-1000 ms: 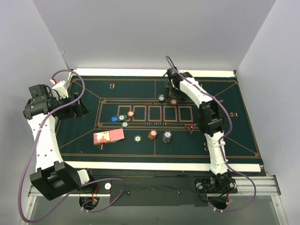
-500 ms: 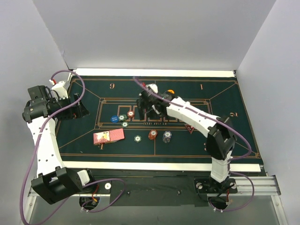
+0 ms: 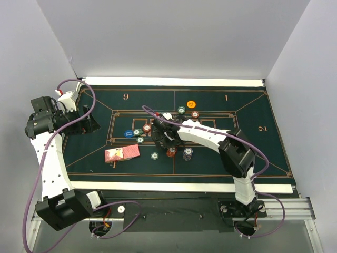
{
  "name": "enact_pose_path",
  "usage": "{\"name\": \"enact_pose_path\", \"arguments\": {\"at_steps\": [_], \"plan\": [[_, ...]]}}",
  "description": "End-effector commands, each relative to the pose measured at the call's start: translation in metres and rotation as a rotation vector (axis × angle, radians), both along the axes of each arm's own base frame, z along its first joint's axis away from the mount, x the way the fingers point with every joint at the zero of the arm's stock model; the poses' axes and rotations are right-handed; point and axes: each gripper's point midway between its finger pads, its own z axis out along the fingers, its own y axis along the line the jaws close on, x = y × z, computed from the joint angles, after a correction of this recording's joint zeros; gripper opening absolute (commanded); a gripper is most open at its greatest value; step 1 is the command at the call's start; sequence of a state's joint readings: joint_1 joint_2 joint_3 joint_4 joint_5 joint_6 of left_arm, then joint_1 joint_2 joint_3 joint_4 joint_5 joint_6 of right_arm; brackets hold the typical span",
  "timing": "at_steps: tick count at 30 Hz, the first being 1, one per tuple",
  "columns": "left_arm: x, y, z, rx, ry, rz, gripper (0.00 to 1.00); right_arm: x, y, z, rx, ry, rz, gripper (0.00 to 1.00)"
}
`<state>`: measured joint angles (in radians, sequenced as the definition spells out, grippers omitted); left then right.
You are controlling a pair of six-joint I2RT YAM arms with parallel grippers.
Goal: Distribute texas hold em gaming equipment
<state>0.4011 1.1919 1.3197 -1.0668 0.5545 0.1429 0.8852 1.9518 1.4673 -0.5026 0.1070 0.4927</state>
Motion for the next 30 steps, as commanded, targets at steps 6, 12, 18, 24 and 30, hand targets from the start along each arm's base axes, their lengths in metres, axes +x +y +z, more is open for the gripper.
{"name": "enact_pose_path", "arguments": {"at_steps": [6,12,18,24,30], "plan": [[-0.001,-0.001,0.008,0.014,-0.036,-0.013,0.97,-0.010,-0.001,-0.029,-0.029,0.048,-0.008,0.78],[-0.002,0.000,0.008,0.018,-0.035,-0.010,0.97,-0.013,-0.004,-0.038,-0.033,0.062,-0.021,0.69],[-0.001,0.000,0.006,0.020,-0.034,-0.012,0.97,-0.016,-0.006,-0.040,-0.033,0.065,-0.027,0.55],[-0.001,0.001,0.006,0.020,-0.036,-0.009,0.97,-0.017,-0.009,-0.040,-0.038,0.063,-0.030,0.47],[-0.002,0.001,0.005,0.026,-0.036,-0.008,0.97,-0.016,-0.008,-0.029,-0.027,0.050,-0.029,0.42]]}}
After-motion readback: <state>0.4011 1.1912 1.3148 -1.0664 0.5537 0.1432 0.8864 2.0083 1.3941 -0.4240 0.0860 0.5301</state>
